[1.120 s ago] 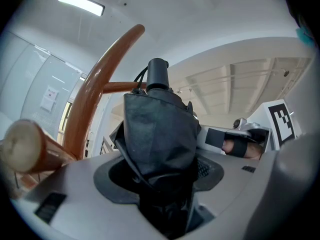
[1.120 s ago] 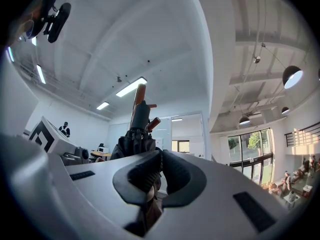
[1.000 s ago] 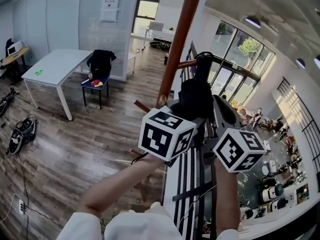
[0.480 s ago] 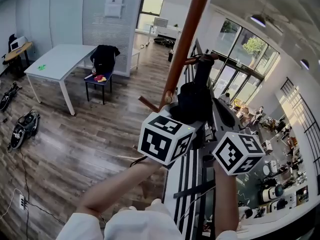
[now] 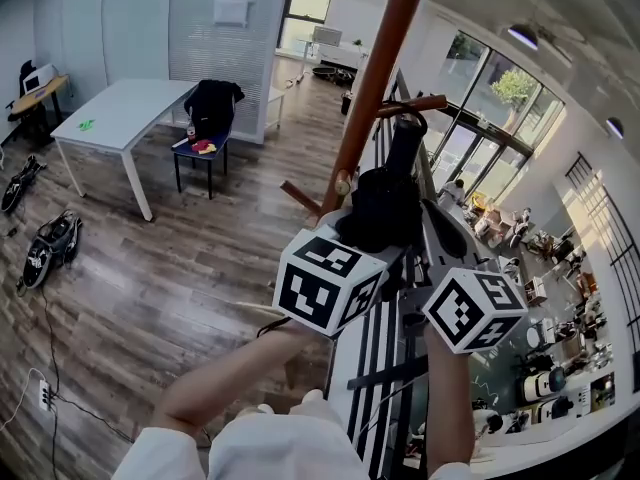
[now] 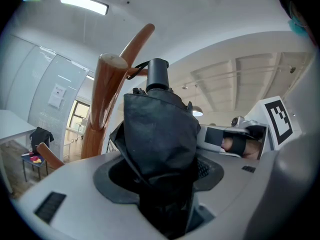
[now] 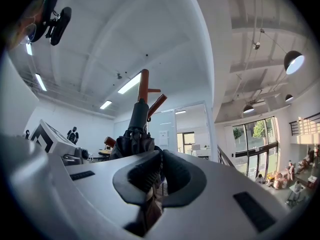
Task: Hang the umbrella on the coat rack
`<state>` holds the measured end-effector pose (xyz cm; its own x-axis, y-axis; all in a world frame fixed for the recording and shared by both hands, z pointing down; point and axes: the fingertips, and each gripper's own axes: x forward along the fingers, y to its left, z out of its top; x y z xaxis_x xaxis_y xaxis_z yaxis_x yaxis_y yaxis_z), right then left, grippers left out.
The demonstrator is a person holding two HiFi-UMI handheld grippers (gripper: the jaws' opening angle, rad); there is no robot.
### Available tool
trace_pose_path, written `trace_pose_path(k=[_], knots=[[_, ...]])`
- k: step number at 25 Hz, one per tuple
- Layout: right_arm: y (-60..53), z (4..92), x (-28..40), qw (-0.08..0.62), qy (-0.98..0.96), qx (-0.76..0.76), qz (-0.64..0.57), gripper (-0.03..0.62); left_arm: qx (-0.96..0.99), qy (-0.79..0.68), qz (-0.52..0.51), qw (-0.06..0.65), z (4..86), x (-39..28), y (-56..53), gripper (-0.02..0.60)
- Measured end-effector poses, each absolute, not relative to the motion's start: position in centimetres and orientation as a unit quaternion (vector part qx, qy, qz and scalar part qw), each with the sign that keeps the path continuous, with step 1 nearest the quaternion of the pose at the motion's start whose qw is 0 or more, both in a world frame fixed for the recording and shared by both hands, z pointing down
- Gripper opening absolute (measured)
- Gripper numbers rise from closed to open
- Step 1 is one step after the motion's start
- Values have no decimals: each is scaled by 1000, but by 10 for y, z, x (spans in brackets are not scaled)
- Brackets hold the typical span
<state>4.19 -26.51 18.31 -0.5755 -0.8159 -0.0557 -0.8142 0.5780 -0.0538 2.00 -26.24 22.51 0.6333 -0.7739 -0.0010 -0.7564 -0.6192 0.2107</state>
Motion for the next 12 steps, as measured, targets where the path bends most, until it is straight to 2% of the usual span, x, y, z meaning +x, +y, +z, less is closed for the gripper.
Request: trace_pose_path(k=[12], knots=[[-267, 213, 36, 26, 891, -452, -35, 41, 894, -430, -47, 117, 255, 13, -261, 270]])
